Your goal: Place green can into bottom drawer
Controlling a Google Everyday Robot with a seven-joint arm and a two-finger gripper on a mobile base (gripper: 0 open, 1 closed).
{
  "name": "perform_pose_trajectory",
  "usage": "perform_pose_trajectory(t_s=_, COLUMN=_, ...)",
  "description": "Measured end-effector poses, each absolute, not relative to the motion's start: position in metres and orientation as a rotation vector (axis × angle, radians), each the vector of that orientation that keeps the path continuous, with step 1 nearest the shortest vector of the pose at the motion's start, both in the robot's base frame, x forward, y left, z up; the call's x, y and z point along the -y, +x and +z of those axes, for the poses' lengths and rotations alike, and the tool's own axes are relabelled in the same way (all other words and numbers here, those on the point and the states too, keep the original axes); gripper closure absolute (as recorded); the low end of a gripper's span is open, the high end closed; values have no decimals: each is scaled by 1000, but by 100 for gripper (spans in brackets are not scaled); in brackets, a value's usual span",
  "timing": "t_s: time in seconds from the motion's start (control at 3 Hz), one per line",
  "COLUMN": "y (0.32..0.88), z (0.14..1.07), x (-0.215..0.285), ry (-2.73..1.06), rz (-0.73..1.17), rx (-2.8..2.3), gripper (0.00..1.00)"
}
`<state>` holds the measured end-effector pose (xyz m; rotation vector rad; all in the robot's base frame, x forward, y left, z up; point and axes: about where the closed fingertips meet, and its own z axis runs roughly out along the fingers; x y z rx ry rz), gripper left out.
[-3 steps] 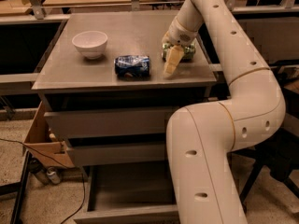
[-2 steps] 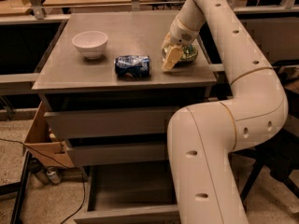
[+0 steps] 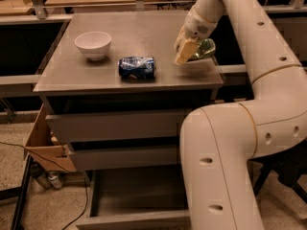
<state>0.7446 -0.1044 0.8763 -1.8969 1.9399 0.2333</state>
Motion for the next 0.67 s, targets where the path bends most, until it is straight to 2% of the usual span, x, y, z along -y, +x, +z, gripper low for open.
perform_pose_trajectory(t_s=0.33, y=729, z=915, x=122, ry=-1824, rz=206, rx=-1960, gripper=99)
perform_pose_trajectory(t_s=0.67, y=697, z=978, x=135, ry=-1713, rz=203, rx=-1951, gripper=100)
